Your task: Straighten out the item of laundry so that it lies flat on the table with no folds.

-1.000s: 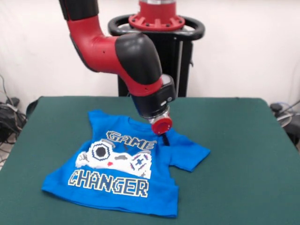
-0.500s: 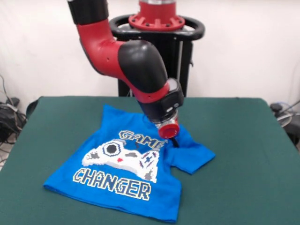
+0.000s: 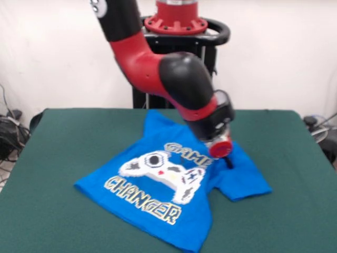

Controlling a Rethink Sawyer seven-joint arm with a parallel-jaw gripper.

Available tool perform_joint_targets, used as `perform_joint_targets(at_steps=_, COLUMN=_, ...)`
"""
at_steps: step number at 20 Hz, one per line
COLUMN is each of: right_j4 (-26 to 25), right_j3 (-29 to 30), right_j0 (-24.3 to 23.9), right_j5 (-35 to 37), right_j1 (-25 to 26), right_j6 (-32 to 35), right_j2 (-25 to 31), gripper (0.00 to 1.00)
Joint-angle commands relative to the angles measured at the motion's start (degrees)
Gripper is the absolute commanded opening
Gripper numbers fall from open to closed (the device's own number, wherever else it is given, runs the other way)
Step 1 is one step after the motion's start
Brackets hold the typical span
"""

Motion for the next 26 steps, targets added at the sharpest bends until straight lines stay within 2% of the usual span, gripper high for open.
perform_joint_targets(at_steps=1, right_j4=3.4, right_j3=5.1, right_j0=6.2, right_j5=-6.4, right_j1=18.6, right_j6=11.5, right_j2=14.4, gripper=1.0)
perform_joint_targets(at_steps=8, right_j4=2.6, right_j3=5.4, right_j0=4.9, right_j5=-5.3, right_j1=17.9, right_j6=10.2, right_j2=15.5, gripper=1.0)
perform_joint_targets(at_steps=15, right_j4=2.2, right_j3=2.9, right_j0=5.8, right_j5=-3.1, right_j1=17.5, right_j6=8.4, right_j2=14.5, gripper=1.0)
perform_joint_targets(at_steps=22, right_j4=5.1, right_j3=2.1, right_j0=8.4, right_j5=-4.4, right_j1=16.4, right_j6=12.5, right_j2=18.0, gripper=1.0)
perform_joint_targets(at_steps=24, right_j4=5.6, right_j3=1.7, right_j0=10.7, right_j5=-2.6, right_j1=13.2, right_j6=12.7, right_j2=15.7, gripper=1.0)
perform_joint_targets(at_steps=26, right_j4=4.8, right_j3=-1.0, right_j0=17.4, right_j5=2.7, right_j1=6.6, right_j6=11.2, right_j2=4.6, gripper=1.0)
